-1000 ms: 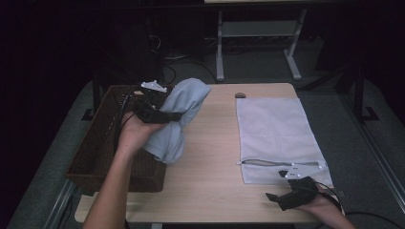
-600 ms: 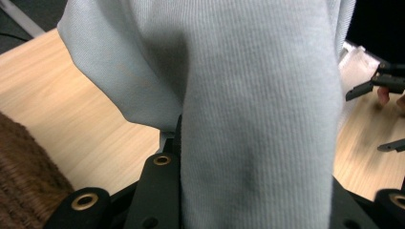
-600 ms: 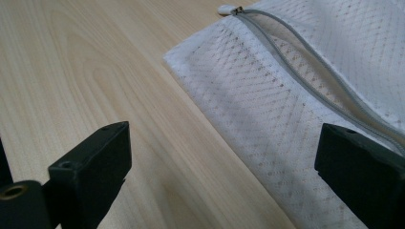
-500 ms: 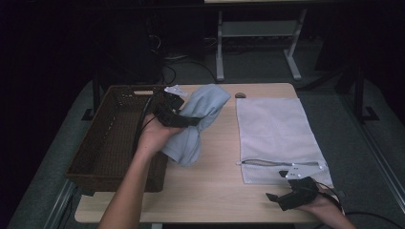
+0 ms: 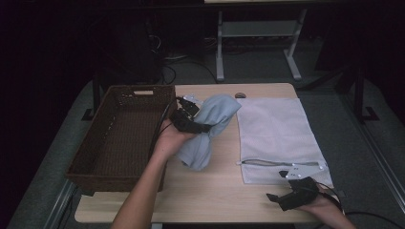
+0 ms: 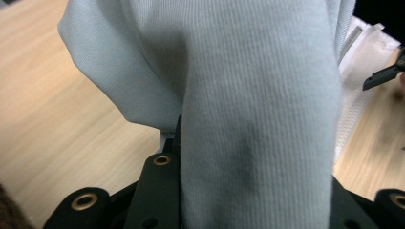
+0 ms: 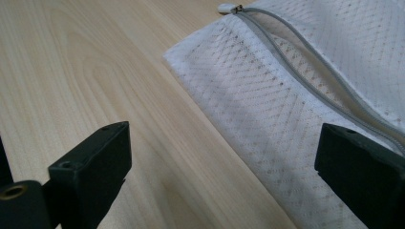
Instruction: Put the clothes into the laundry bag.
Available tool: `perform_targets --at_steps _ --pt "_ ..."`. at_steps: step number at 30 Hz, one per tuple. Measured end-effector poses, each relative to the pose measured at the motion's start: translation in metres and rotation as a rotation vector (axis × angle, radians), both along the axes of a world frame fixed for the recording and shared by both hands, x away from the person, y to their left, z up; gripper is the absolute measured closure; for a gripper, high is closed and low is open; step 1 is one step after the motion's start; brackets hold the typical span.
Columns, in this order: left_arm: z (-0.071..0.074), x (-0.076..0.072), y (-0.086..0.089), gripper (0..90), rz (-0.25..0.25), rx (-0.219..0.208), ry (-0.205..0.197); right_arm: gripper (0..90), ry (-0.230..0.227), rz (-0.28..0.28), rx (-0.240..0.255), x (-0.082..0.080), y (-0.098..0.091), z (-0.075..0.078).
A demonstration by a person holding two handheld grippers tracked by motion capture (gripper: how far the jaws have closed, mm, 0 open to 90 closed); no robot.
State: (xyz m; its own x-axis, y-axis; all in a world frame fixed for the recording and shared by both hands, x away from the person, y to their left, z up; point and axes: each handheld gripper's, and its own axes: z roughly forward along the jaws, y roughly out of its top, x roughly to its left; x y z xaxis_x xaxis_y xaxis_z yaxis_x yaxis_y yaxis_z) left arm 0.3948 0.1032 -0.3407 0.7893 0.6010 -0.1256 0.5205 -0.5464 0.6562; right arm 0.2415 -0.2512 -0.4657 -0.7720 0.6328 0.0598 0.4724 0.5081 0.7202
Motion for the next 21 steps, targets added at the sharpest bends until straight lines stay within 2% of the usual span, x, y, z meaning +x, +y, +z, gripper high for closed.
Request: perform_targets --at_steps 5,8,9,13,14,15,16,17,18,21 --pt "-0.013 0.002 -0.005 67.9 0.002 0.041 0.004 5.0 0.001 -0.001 0.001 0.0 0.0 0.0" --pt "-0.027 0.004 -0.01 67.8 0.01 0.081 0.014 5.0 0.002 0.0 0.001 0.0 0.0 0.0" --pt "-0.027 0.004 -0.01 67.8 0.01 0.081 0.014 5.0 0.002 0.0 0.001 0.0 0.0 0.0" --pt "-0.042 0.006 -0.014 67.7 0.016 0.112 0.024 5.0 0.001 0.001 0.001 0.0 0.0 0.0" --pt "-0.049 0.006 -0.017 67.7 0.021 0.13 0.028 5.0 0.0 0.001 0.0 0.0 0.0 0.0" --pt "-0.049 0.006 -0.017 67.7 0.021 0.13 0.028 5.0 0.0 0.001 0.0 0.0 0.0 0.0" --pt "-0.057 0.006 -0.02 67.6 0.025 0.153 0.023 5.0 0.001 0.001 0.0 0.0 0.0 0.0" --pt "-0.057 0.006 -0.02 67.6 0.025 0.153 0.023 5.0 0.001 0.001 0.0 0.0 0.0 0.0" --pt "-0.063 0.007 -0.022 67.6 0.036 0.173 0.027 5.0 0.001 0.001 0.0 0.0 0.0 0.0" --pt "-0.069 0.009 -0.023 67.5 0.051 0.178 0.036 5.0 0.0 0.002 0.0 0.0 0.0 0.0"
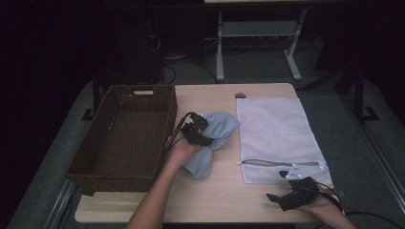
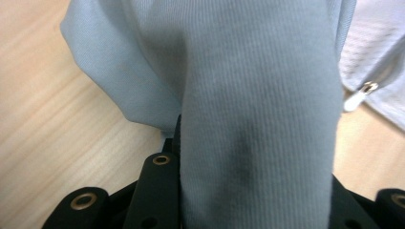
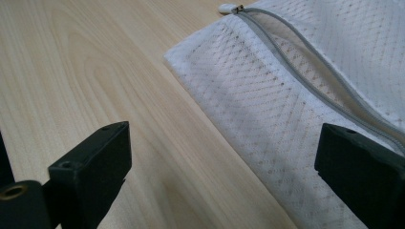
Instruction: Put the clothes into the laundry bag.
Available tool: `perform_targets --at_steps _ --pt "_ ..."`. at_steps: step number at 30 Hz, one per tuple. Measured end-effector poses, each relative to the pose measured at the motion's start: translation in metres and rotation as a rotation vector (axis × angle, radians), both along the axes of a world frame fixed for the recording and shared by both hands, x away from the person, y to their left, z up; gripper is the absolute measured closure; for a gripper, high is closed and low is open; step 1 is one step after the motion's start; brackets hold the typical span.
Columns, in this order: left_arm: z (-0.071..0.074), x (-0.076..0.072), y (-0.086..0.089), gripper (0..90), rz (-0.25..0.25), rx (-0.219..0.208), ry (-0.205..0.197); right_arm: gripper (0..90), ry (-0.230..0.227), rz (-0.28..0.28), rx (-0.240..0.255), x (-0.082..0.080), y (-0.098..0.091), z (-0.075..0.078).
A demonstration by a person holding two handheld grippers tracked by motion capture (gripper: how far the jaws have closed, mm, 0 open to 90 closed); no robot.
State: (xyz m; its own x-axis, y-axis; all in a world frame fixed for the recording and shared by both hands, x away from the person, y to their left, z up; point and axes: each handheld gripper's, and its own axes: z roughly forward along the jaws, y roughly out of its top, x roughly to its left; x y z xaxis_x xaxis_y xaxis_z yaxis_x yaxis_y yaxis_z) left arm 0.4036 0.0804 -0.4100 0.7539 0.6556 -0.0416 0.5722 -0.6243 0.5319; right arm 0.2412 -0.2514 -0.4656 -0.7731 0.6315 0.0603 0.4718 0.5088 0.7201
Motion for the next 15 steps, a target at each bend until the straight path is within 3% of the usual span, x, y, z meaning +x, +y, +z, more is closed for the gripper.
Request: perform_targets --at_steps 2,7,15 --pt "-0.007 0.002 0.001 67.5 0.021 -0.015 0.017 5.0 0.0 0.001 -0.001 0.0 0.0 0.0" --pt "-0.026 0.006 0.004 66.8 0.035 0.0 0.042 5.0 0.0 0.0 0.0 0.0 0.0 0.0" --pt "-0.03 0.003 0.003 66.0 0.025 0.014 0.047 5.0 0.003 0.002 -0.002 0.0 0.001 0.0"
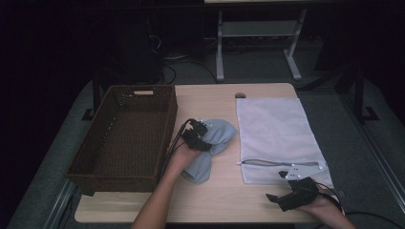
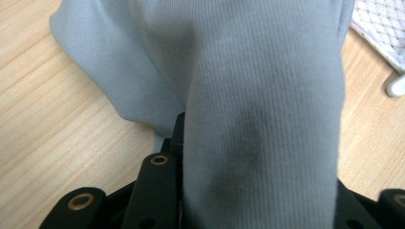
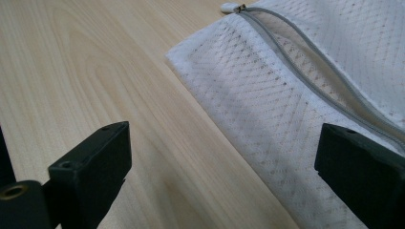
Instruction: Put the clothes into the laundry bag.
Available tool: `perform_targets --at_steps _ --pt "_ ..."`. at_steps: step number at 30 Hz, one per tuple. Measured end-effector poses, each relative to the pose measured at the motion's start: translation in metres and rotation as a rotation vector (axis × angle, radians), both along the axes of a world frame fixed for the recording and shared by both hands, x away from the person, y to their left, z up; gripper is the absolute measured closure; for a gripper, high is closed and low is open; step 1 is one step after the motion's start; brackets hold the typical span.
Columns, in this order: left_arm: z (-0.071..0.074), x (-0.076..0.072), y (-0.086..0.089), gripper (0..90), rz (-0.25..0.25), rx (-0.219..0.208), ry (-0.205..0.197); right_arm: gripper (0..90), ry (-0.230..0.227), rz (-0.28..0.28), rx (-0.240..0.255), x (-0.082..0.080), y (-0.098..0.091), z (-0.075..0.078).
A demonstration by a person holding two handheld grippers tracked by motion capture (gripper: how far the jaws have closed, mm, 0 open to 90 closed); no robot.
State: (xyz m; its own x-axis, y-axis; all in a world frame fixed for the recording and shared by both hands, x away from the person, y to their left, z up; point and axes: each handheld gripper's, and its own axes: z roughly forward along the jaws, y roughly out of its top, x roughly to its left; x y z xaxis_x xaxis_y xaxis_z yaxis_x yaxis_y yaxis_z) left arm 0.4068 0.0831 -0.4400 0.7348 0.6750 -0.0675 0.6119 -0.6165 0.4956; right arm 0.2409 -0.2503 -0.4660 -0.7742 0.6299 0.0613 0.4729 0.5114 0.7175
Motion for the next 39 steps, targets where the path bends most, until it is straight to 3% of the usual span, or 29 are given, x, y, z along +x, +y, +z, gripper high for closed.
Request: perform_targets --at_steps 9,11,15,20,24,32,39 --pt "0.004 -0.001 0.002 34.7 0.007 -0.051 -0.015 5.0 0.003 0.002 0.001 0.001 0.0 0.0" --pt "0.01 -0.003 0.003 32.6 0.01 -0.085 -0.032 5.0 0.003 0.002 0.001 0.001 0.0 0.0" --pt "0.025 -0.006 0.003 24.0 0.006 -0.103 -0.066 5.0 0.004 0.006 -0.001 0.001 0.0 -0.001" --pt "0.044 -0.012 0.004 19.6 0.013 -0.15 -0.102 5.0 0.005 0.005 -0.001 0.0 0.001 0.0" --pt "0.055 -0.024 0.004 17.8 -0.013 -0.183 -0.115 5.0 0.002 0.004 0.001 0.0 0.0 0.0" --pt "0.061 -0.048 0.003 15.8 -0.046 -0.223 -0.124 5.0 0.004 0.004 0.0 0.0 0.0 -0.001" --pt "0.055 -0.075 0.001 13.1 -0.111 -0.237 -0.103 5.0 0.005 0.004 -0.005 0.001 0.0 -0.001"
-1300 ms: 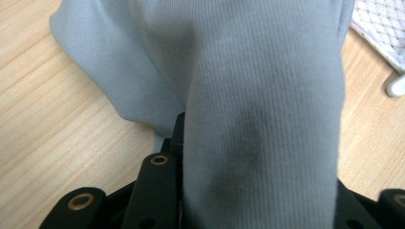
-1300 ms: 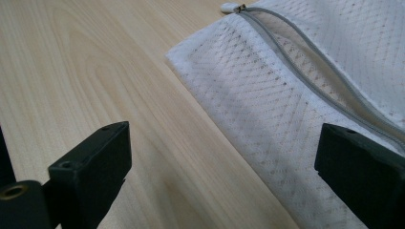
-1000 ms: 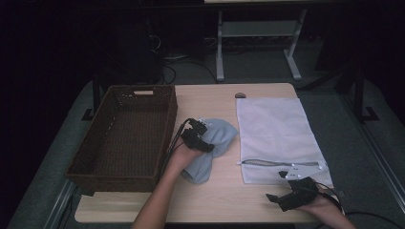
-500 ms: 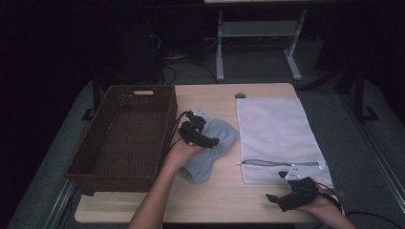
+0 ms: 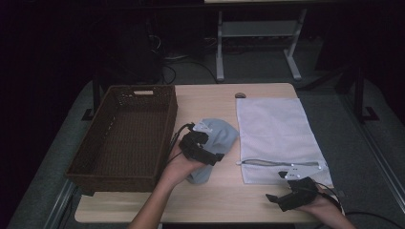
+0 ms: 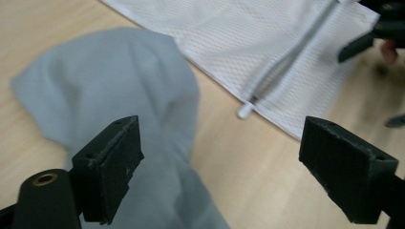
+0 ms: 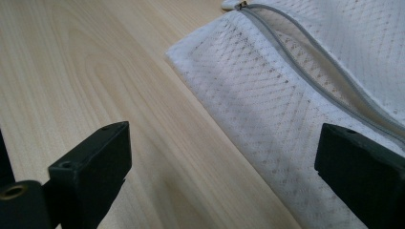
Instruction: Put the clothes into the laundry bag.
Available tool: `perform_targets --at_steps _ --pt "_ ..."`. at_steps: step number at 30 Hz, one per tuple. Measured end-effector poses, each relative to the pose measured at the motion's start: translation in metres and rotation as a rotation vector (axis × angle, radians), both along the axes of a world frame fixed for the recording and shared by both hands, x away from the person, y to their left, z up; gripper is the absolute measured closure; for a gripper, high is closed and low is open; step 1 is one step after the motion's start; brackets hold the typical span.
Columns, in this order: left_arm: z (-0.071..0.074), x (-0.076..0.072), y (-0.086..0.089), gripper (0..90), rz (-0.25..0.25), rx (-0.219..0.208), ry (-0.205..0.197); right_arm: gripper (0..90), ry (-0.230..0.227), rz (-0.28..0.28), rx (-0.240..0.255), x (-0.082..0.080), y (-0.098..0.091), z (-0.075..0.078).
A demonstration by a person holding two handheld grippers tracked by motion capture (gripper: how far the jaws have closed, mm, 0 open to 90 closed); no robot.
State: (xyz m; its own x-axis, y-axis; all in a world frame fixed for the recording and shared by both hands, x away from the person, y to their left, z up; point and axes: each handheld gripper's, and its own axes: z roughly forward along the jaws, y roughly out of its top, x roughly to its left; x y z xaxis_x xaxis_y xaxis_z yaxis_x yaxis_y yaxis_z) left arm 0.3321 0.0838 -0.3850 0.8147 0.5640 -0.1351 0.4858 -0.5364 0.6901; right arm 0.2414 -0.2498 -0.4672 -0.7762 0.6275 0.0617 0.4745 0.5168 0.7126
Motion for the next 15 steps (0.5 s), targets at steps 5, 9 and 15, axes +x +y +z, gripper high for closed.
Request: perform_targets --at_steps 5,9,15 --pt "-0.011 -0.02 0.001 12.8 -0.021 -0.015 0.001 5.0 0.002 -0.003 -0.003 0.0 0.0 0.0" --pt "-0.017 -0.033 0.001 12.9 -0.023 -0.023 -0.003 5.1 0.005 -0.007 -0.003 0.001 -0.001 0.0" --pt "-0.034 -0.051 -0.001 12.9 -0.03 -0.031 0.0 2.2 0.011 0.023 -0.029 -0.001 0.001 0.002"
